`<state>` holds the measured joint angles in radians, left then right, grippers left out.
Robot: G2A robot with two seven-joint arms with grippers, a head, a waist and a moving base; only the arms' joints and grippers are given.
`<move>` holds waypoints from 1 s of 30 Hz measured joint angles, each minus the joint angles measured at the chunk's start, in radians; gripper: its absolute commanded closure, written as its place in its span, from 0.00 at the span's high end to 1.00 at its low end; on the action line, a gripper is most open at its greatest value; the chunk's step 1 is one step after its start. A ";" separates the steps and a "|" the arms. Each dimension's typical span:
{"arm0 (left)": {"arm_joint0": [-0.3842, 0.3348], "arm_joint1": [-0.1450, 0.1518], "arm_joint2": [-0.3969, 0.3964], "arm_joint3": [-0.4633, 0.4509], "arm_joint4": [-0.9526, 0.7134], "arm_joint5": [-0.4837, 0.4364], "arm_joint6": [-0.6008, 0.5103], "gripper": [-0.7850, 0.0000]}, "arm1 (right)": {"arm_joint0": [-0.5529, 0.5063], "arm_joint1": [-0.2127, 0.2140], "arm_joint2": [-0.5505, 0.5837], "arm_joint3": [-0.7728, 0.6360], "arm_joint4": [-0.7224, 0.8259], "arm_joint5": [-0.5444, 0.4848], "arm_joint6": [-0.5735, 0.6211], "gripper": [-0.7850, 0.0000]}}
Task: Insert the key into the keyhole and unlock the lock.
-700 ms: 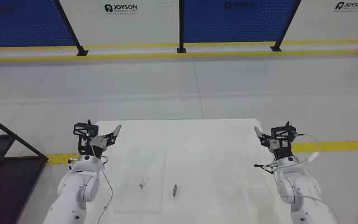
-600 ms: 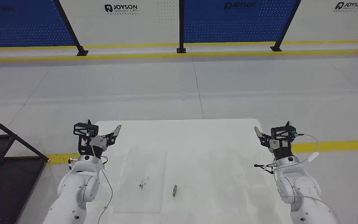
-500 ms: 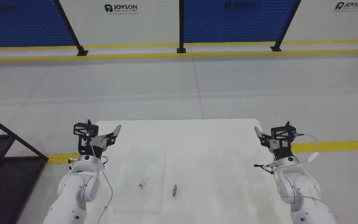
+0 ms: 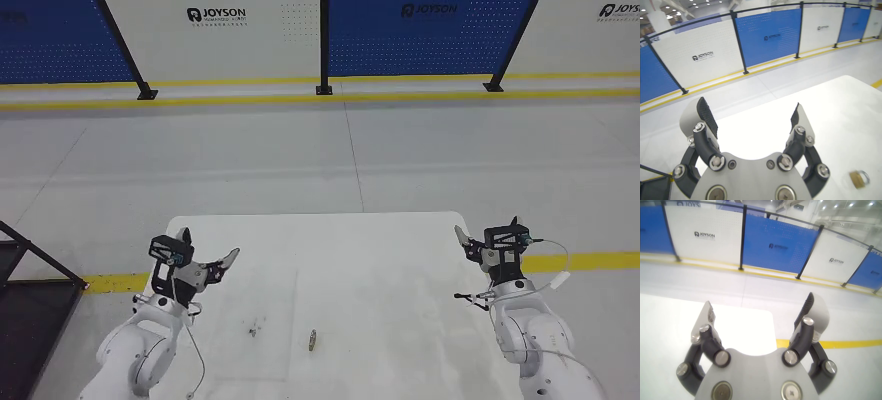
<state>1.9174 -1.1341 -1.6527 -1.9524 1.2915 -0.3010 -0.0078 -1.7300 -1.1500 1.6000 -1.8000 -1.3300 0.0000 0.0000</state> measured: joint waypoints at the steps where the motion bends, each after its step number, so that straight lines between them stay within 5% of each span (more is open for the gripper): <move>1: 0.038 0.003 -0.020 -0.024 0.005 -0.042 0.000 1.00 | 0.000 0.000 0.000 0.000 0.000 0.000 0.000 1.00; 7: 0.294 0.017 -0.090 -0.135 0.036 -0.272 -0.026 1.00 | 0.000 0.000 0.000 0.000 0.000 0.000 0.000 1.00; 11: 0.373 0.014 -0.054 -0.145 0.008 -0.257 -0.153 1.00 | 0.000 0.000 0.000 0.000 0.000 0.000 0.000 1.00; 16: 0.359 0.008 0.026 -0.139 -0.030 -0.152 -0.331 0.99 | 0.000 0.000 0.000 0.000 0.000 0.000 0.000 1.00; 18: 0.331 0.004 0.058 -0.125 -0.030 -0.085 -0.383 0.85 | 0.000 0.000 0.000 0.000 0.000 0.000 0.000 1.00; 25: 0.205 -0.008 0.181 -0.052 0.050 0.087 -0.468 0.74 | 0.000 0.000 0.000 0.000 0.000 0.000 0.000 1.00; 27: 0.167 -0.010 0.209 -0.029 0.082 0.110 -0.486 0.54 | 0.000 0.000 0.000 0.000 0.000 0.000 0.000 1.00; 30: 0.113 -0.014 0.246 0.006 0.123 0.148 -0.513 0.49 | 0.000 0.000 0.000 0.000 0.000 0.000 0.000 1.00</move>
<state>2.0305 -1.1485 -1.4069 -1.9463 1.4143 -0.1529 -0.5212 -1.7300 -1.1500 1.6000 -1.8000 -1.3300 0.0000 0.0000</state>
